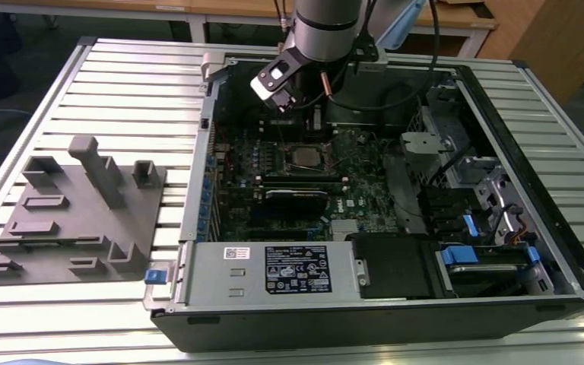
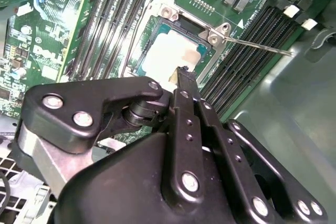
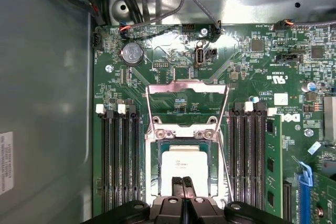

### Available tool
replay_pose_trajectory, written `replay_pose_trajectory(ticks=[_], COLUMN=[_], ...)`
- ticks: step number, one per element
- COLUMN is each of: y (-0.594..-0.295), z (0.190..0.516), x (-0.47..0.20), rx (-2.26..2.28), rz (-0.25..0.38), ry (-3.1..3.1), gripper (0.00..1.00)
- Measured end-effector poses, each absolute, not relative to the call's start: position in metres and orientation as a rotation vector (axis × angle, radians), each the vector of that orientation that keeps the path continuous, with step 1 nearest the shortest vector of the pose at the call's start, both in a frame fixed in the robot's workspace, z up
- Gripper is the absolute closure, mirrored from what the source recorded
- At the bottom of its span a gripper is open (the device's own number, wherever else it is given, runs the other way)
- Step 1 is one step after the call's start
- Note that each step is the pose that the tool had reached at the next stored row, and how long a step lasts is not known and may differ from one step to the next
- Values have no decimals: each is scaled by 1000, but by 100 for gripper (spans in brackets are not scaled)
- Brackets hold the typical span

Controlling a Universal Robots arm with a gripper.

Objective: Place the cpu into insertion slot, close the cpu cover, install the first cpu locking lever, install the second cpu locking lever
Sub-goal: 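Place the cpu into insertion slot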

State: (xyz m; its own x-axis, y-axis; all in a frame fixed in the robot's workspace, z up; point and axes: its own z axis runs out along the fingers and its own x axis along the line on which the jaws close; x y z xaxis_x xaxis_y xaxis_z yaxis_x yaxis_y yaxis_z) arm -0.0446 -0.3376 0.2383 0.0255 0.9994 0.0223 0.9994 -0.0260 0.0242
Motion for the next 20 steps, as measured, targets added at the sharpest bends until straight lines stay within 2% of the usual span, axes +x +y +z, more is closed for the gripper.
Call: replay_pose_trajectory(ticks=[20], y=[-339], z=[244], x=[-45], rx=[2248], rz=[51], ry=[2191], gripper=[90])
